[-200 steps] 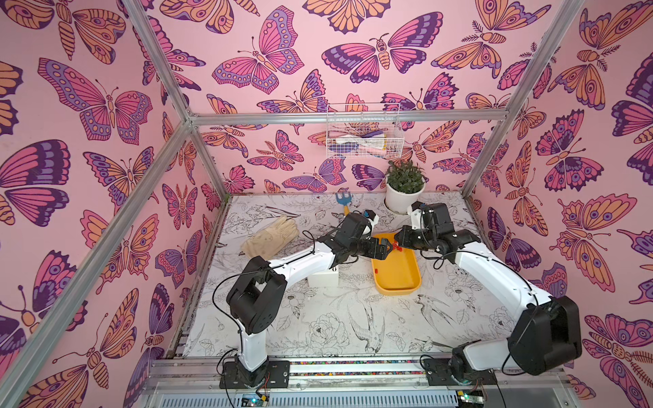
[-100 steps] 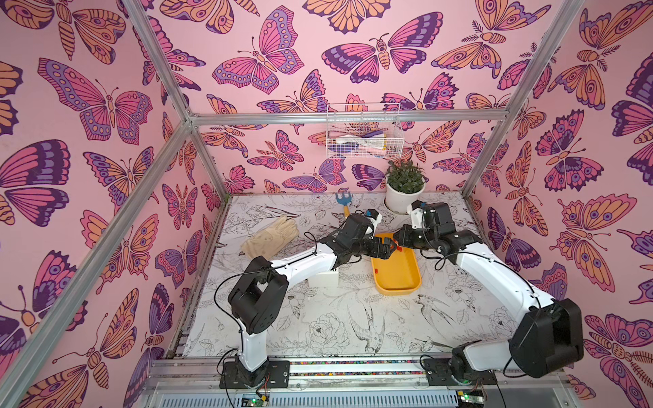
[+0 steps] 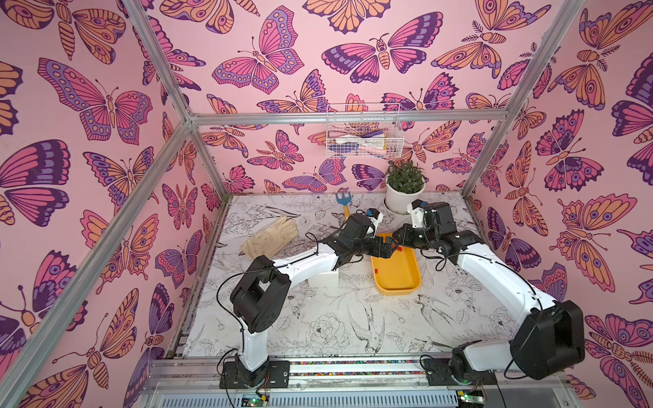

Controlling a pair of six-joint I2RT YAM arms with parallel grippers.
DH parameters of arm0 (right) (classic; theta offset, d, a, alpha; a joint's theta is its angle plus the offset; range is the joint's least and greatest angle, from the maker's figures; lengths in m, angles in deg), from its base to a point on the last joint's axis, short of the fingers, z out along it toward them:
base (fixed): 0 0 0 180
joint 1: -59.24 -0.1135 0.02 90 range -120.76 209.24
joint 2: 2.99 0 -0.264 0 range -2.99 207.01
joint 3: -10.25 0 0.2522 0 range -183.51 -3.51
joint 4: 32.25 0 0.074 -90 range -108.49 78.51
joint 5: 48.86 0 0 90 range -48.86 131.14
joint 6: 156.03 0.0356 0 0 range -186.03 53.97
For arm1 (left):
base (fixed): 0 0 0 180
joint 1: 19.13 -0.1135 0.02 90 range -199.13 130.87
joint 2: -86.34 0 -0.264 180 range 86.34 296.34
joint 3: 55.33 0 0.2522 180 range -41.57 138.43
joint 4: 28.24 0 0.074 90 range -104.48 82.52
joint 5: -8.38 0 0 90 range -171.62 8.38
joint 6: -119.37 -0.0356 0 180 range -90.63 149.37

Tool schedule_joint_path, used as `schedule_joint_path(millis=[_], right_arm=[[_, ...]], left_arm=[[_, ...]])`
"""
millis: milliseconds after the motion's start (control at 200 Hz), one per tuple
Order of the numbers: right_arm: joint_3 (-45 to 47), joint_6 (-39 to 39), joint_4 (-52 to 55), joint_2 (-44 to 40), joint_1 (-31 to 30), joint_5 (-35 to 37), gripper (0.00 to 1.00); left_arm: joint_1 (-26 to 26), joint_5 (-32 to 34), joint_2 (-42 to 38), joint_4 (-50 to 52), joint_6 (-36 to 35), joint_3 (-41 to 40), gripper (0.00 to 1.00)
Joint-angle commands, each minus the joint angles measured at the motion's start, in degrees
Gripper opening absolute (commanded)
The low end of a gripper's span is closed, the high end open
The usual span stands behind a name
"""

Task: Cover the protruding screws with screw protection sleeves
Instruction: Pick up the screw protection sleeve from the storage box.

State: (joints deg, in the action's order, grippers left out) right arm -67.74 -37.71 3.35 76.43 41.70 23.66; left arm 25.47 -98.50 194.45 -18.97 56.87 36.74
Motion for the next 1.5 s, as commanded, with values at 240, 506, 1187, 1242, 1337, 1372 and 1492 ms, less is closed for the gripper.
schedule_joint_path(millis=[240, 506, 1187, 1242, 1337, 1372, 1492], right_arm=[[0.56, 0.04, -0.41, -1.63, 0.31, -0.94, 0.11], [0.51, -0.08, -0.47, -1.94, 0.30, -0.92, 0.11], [0.68, -0.17, -0.52, -1.99, 0.31, -1.16, 0.11], [0.68, -0.23, -0.45, -2.07, 0.36, -1.11, 0.11], [0.64, -0.21, -0.58, -2.07, 0.31, -1.19, 0.11], [0.68, -0.13, -0.53, -2.06, 0.35, -1.22, 0.11], [0.64, -0.21, -0.44, -2.16, 0.33, -1.20, 0.11]], left_arm=[[0.14, 1.07, 1.74, -1.32, -0.26, 2.29, 0.93], [0.05, 1.67, 1.75, -1.31, -0.61, 2.21, 0.93], [-0.30, 2.38, 1.85, -1.29, -0.53, 1.70, 0.92], [-0.30, 2.38, 1.98, -1.31, -0.52, 1.68, 0.92], [-0.39, 2.49, 2.02, -1.28, -0.52, 1.70, 0.92], [-0.39, 2.47, 2.10, -1.26, -0.52, 1.69, 0.92], [-0.48, 2.51, 2.13, -1.30, -0.53, 1.68, 0.91]])
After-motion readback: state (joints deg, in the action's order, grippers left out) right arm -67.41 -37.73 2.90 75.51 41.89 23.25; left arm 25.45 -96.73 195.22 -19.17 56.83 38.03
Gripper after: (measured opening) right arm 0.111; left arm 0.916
